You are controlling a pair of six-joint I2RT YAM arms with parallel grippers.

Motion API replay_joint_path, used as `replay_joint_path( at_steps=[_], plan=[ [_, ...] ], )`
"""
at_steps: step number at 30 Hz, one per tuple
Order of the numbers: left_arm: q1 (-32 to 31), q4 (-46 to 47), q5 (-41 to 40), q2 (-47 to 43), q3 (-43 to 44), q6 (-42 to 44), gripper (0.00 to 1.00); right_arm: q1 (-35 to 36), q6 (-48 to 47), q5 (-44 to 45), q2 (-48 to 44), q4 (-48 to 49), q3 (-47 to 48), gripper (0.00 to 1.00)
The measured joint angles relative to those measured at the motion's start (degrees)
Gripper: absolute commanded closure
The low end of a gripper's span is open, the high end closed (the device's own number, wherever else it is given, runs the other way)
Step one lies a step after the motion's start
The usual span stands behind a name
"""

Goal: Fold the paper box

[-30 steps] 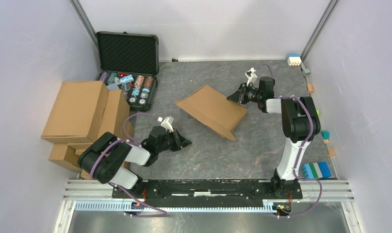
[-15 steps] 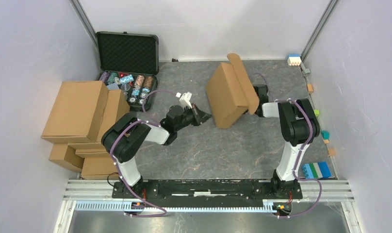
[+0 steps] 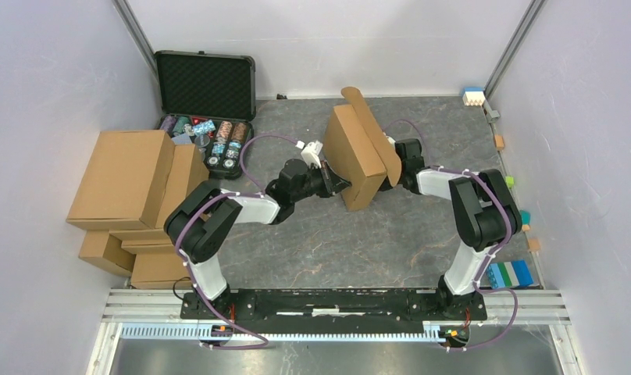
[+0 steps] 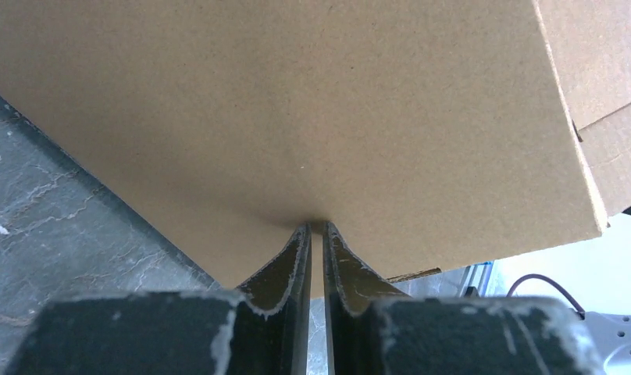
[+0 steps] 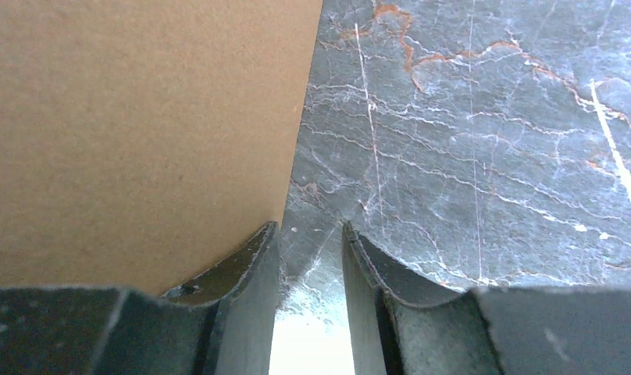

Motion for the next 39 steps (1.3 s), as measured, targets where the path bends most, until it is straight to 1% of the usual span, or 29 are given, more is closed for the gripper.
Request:
replay_joint_path(
  at_steps=[4, 7, 13, 15, 18, 21, 23, 24, 25, 27, 30, 31, 35, 38, 39],
  plan=[
    [-0.7, -3.7, 0.0, -1.8, 0.0, 1.0, 0.83, 1.7, -2.7, 3.0, -1.6, -1.3, -0.3, 0.59],
    [-2.9, -7.2, -1.6, -5.4, -2.0, 1.4, 0.83, 3.2, -3.3, 5.8, -6.1, -1.3, -4.5, 0.6],
    [-11.6, -8.3, -4.8, -16.0, -11.8, 0.7, 0.84, 7.3, -2.8, 5.3, -18.6, -0.2, -18.2, 0.59],
    [-14.6, -8.5, -6.3, -18.9, -14.0, 0.2, 0.84, 8.6, -2.8, 5.1, -22.8, -0.9, -21.0, 0.56],
    [-19.3, -9.7, -8.7, -24.0, -16.2, -0.3, 0.79, 9.7, -3.3, 5.3, -28.8, -2.3, -23.1, 0.51],
    [-21.6, -10.3, -11.1, -29.5, -18.5, -0.8, 0.75, 9.8, -4.0, 7.0, -32.5, -3.5, -23.2, 0.5],
    [-21.6, -11.2, -12.8, -32.9, -19.9, -1.4, 0.7, 9.8, -4.7, 8.0, -33.0, -4.6, -22.4, 0.49],
    [-21.6, -12.5, -13.7, -34.6, -20.3, -1.6, 0.66, 9.8, -4.8, 8.4, -32.9, -5.4, -21.8, 0.49],
    [-21.4, -14.1, -14.3, -36.2, -20.3, -1.6, 0.61, 9.7, -5.1, 8.6, -32.7, -6.5, -20.9, 0.48],
    [-21.1, -17.2, -15.6, -39.3, -20.2, -1.6, 0.54, 9.5, -5.5, 8.9, -32.4, -7.8, -19.2, 0.48],
    [-19.8, -21.7, -15.7, -42.6, -19.5, -1.5, 0.42, 8.7, -5.7, 8.4, -31.5, -8.5, -16.3, 0.44],
    [-19.4, -22.9, -15.7, -43.2, -19.1, -1.4, 0.39, 8.2, -5.6, 8.2, -31.4, -8.5, -15.7, 0.42],
    [-16.4, -26.7, -15.3, -46.4, -18.1, -1.4, 0.38, 5.5, -4.1, 7.2, -31.3, -8.5, -14.5, 0.42],
    [-10.6, -29.1, -12.3, -49.0, -17.9, -1.4, 0.38, 3.0, -2.5, 6.6, -31.4, -9.7, -12.9, 0.39],
    [-7.6, -30.1, -10.7, -49.5, -17.6, -1.3, 0.38, 2.1, -1.9, 6.4, -31.3, -10.7, -11.6, 0.36]
  ],
)
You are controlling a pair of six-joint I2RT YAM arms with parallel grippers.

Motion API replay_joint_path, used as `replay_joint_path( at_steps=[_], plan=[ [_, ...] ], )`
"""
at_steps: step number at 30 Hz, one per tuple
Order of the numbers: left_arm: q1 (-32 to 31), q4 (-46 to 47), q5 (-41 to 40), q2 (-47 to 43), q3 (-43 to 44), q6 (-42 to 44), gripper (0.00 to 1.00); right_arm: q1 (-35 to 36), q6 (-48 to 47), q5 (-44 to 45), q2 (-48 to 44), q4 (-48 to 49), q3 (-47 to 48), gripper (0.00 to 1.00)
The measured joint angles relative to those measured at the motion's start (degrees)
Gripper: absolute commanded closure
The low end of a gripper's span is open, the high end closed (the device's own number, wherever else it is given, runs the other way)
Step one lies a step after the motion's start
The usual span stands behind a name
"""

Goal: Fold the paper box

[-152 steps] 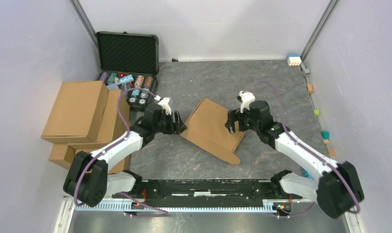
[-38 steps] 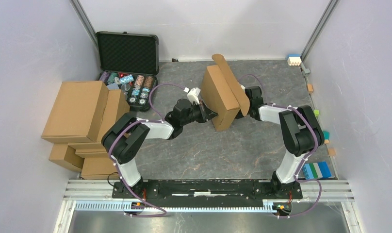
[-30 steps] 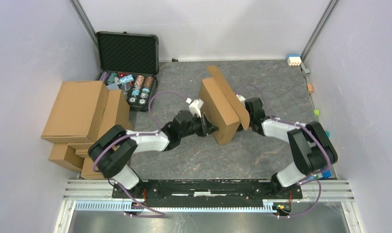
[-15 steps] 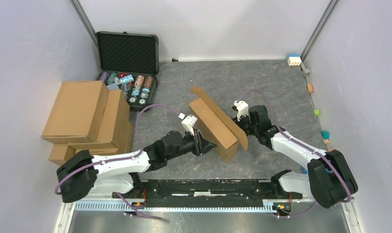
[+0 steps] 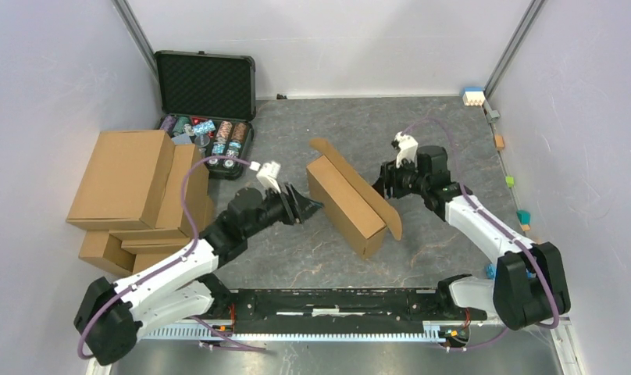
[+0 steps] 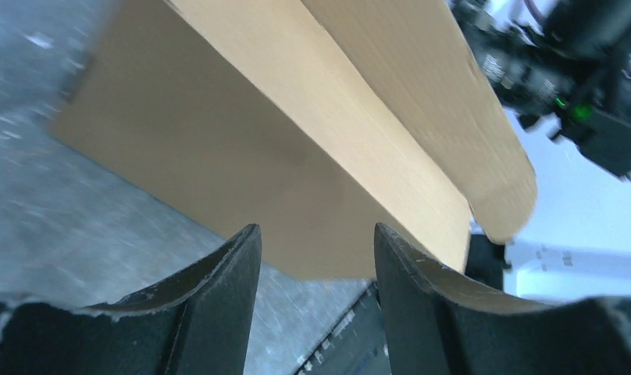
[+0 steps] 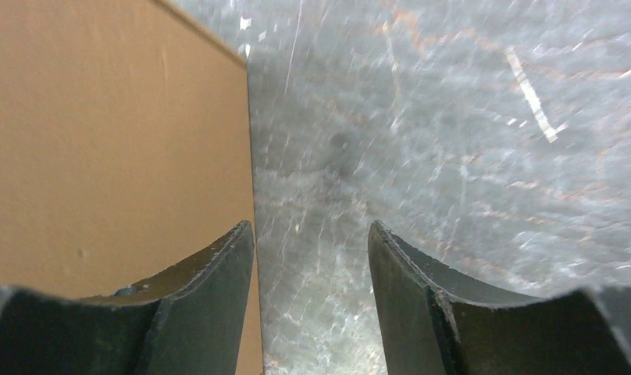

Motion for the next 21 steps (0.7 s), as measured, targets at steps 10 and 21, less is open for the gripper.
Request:
replay_joint_path(
  at_steps=[10, 21],
  plan=[
    [21.6, -6.0, 10.7, 1.6, 8.0, 5.4, 0.31, -4.1, 4.5, -1.9, -3.1, -2.0, 12.1, 0.02],
    [27.1, -3.5, 16.4, 14.7, 15.6, 10.7, 0.3, 5.1, 4.8, -8.5, -5.9, -4.9, 17.6, 0.02]
  ],
)
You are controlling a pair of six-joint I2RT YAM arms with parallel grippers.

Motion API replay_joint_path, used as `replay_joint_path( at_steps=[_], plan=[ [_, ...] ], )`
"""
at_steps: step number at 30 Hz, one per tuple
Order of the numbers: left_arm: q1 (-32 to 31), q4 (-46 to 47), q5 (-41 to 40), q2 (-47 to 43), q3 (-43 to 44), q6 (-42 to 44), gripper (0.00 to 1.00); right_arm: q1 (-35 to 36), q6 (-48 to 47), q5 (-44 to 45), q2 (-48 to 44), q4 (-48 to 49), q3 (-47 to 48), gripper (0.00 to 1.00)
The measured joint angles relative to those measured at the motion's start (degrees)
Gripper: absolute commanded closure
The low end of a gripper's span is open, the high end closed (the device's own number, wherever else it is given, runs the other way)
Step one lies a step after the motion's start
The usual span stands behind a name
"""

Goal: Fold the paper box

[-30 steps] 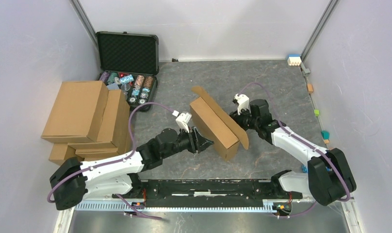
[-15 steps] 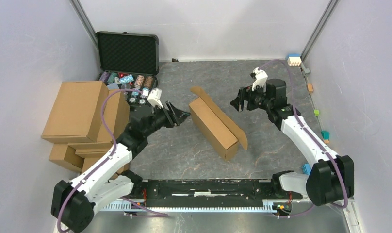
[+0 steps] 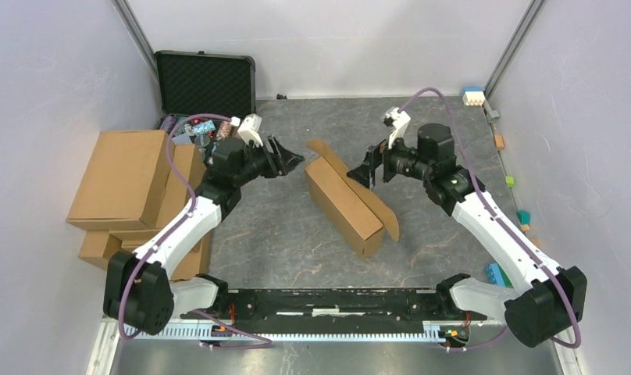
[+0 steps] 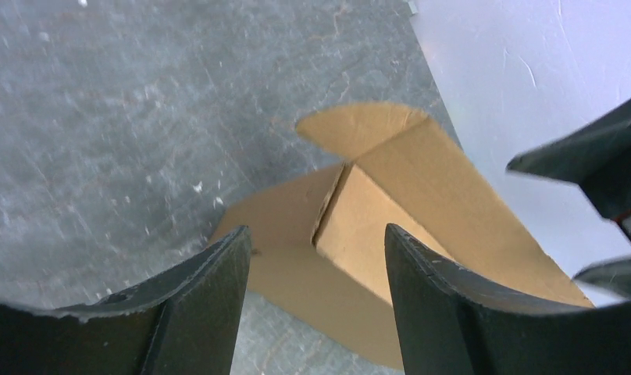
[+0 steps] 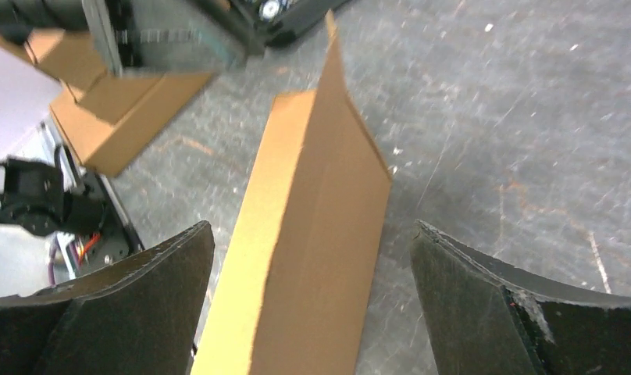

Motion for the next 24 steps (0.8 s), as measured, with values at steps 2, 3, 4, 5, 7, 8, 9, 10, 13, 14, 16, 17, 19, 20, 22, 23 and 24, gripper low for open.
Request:
replay_joint_path(
  at_steps=[2, 3, 4, 5, 7, 8, 9, 10, 13, 14, 16, 17, 19, 20, 22, 23, 24],
  plan=[
    [0.2, -1.7, 0.3, 2.4, 3.9, 2.6, 0.3, 2.3, -1.4, 1.0, 0.5, -2.9, 0.5, 0.02],
    [0.3, -2.6, 0.5, 3.4, 5.9, 4.1, 0.3, 3.8, -2.6, 2.6, 1.0, -5.5, 1.1, 0.02],
    [0.4, -3.2, 0.8, 4.1, 7.6, 5.5, 0.3, 4.8, -3.7, 4.0, 1.5, -7.5, 1.6, 0.04],
    [0.5, -3.4, 1.1, 4.6, 9.0, 6.7, 0.3, 5.9, -4.8, 5.9, 1.9, -9.7, 2.0, 0.06],
    [0.7, -3.1, 1.7, 5.0, 10.3, 8.6, 0.3, 7.7, -6.5, 9.0, 2.2, -13.4, 2.2, 0.1],
    [0.7, -2.8, 2.0, 5.1, 10.6, 9.5, 0.3, 8.3, -7.3, 10.3, 2.3, -15.2, 2.2, 0.13],
    [0.7, -2.6, 2.6, 5.5, 10.8, 10.1, 0.3, 9.0, -8.0, 11.5, 2.2, -16.9, 2.2, 0.14],
    [0.7, -2.6, 3.1, 6.2, 11.3, 10.9, 0.31, 9.6, -8.6, 12.3, 2.2, -18.1, 2.2, 0.17],
    [0.7, -2.9, 5.0, 10.4, 14.2, 13.1, 0.32, 11.4, -9.6, 15.2, 2.4, -21.9, 2.4, 0.24],
    [0.7, -2.9, 5.6, 11.6, 15.1, 13.6, 0.32, 11.8, -10.1, 16.0, 2.6, -22.5, 2.9, 0.25],
    [0.7, -3.1, 7.5, 14.1, 17.5, 14.9, 0.33, 12.9, -10.9, 17.7, 3.1, -23.8, 4.1, 0.26],
    [0.8, -3.1, 8.7, 15.1, 18.7, 15.6, 0.34, 13.4, -11.2, 18.5, 3.4, -24.3, 4.5, 0.27],
    [0.8, -2.9, 11.0, 16.5, 20.7, 16.6, 0.38, 14.0, -11.7, 19.7, 3.9, -24.8, 5.0, 0.27],
    [0.8, -2.8, 12.5, 17.2, 21.8, 17.2, 0.39, 14.3, -11.9, 20.3, 4.2, -25.0, 5.2, 0.27],
    [0.8, -2.5, 14.9, 18.2, 23.1, 17.9, 0.39, 14.5, -12.3, 20.8, 4.5, -25.4, 5.6, 0.27],
    [0.8, -2.3, 16.0, 18.7, 23.6, 18.3, 0.39, 14.5, -12.4, 20.9, 4.5, -25.4, 5.7, 0.27],
    [0.8, -2.1, 16.9, 19.0, 23.8, 18.6, 0.39, 14.6, -12.6, 21.0, 4.5, -25.5, 5.7, 0.27]
  ],
)
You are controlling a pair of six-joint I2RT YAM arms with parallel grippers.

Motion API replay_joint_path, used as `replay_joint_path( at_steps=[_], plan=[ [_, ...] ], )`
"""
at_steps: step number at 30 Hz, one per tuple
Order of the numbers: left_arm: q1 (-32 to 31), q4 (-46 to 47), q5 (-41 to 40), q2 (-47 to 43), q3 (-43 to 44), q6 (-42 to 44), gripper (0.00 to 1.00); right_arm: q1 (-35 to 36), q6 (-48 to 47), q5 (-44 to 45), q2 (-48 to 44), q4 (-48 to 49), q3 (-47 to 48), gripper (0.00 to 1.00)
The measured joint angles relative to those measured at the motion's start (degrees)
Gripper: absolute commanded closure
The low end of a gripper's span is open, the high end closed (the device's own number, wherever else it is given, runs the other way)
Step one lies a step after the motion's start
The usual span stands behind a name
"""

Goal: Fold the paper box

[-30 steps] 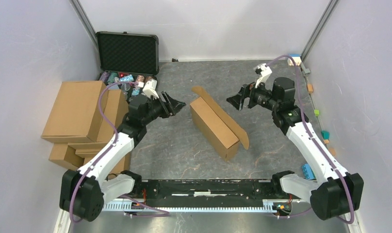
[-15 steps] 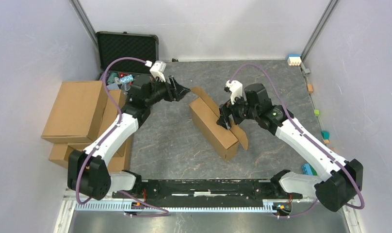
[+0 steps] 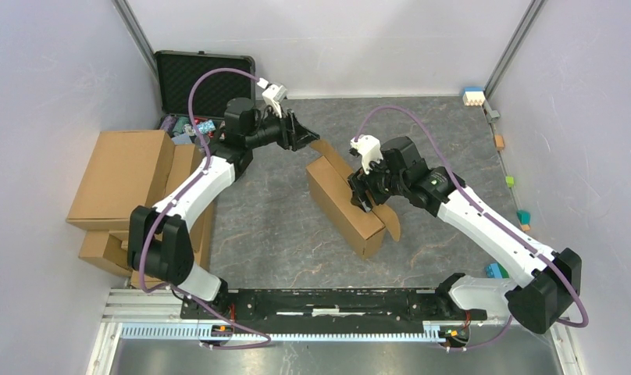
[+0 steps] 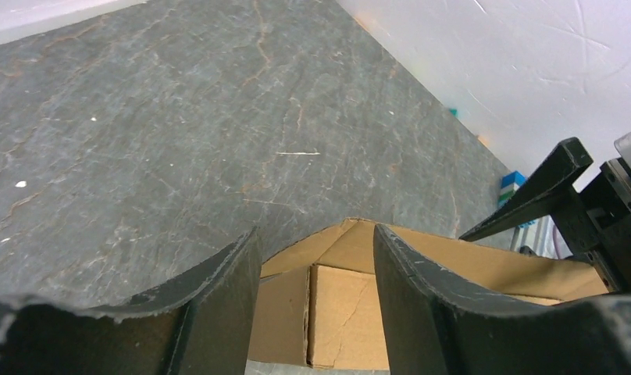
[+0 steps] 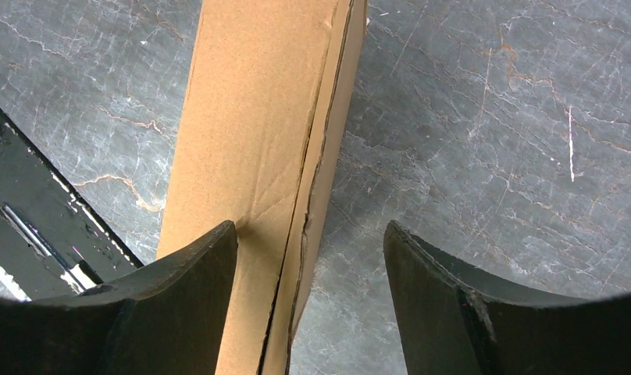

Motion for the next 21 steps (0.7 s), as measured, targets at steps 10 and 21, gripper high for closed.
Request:
replay_joint_path(
  at_steps=[10, 21],
  plan=[
    [0.0, 0.3, 7.5, 5.6, 2.3, 1.5, 0.43, 0.0, -0.2, -0.1, 0.0, -0.1, 0.1, 0.27],
    [-2.0, -3.0, 8.4, 4.8, 1.2, 3.3, 0.66, 0.0, -0.6, -0.1, 0.4, -0.4, 0.3, 0.27]
  ],
)
